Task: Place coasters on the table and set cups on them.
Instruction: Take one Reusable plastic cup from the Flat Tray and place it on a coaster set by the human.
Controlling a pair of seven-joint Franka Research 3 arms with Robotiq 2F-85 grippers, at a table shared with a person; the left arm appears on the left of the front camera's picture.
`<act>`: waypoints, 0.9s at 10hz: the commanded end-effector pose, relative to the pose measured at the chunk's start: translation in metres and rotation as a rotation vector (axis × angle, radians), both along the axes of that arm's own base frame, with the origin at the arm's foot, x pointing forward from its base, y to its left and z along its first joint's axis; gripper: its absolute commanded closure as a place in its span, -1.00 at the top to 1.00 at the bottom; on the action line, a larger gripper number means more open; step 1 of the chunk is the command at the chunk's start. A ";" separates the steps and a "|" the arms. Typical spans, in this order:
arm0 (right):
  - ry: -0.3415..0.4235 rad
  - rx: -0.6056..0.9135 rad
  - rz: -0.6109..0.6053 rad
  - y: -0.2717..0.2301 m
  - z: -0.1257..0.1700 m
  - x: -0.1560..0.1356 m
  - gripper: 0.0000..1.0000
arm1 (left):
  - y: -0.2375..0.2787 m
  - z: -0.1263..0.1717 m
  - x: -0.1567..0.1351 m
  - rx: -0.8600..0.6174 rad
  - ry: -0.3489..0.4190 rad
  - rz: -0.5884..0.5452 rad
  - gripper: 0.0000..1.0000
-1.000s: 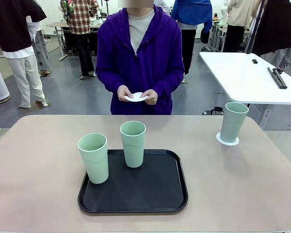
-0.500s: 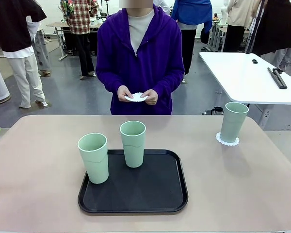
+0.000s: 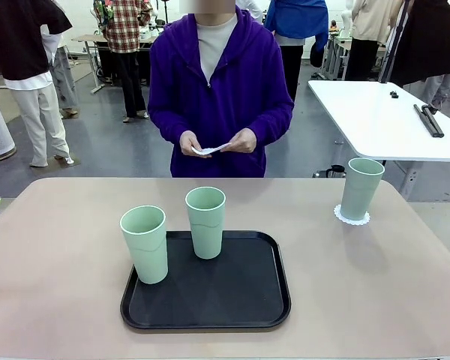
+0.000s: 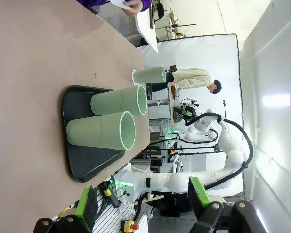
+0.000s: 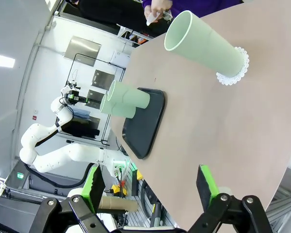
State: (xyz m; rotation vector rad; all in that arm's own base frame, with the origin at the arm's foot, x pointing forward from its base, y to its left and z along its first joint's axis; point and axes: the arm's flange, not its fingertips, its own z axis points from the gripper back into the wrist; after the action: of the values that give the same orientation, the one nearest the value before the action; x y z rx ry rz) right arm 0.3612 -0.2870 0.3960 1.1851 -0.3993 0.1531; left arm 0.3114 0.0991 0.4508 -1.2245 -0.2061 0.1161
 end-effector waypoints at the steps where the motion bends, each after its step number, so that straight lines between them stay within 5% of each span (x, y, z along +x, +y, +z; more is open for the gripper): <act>1: 0.003 -0.004 -0.005 0.000 0.001 0.000 1.00 | 0.002 0.000 -0.001 -0.014 -0.017 -0.002 1.00; 9: 0.003 -0.004 -0.005 0.000 0.001 0.000 1.00 | 0.002 0.000 -0.001 -0.014 -0.017 -0.002 1.00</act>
State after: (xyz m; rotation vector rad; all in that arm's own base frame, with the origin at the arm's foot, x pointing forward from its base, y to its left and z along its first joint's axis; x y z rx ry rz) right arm 0.3611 -0.2870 0.3960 1.1851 -0.3993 0.1530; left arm 0.3114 0.0991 0.4508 -1.2245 -0.2061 0.1161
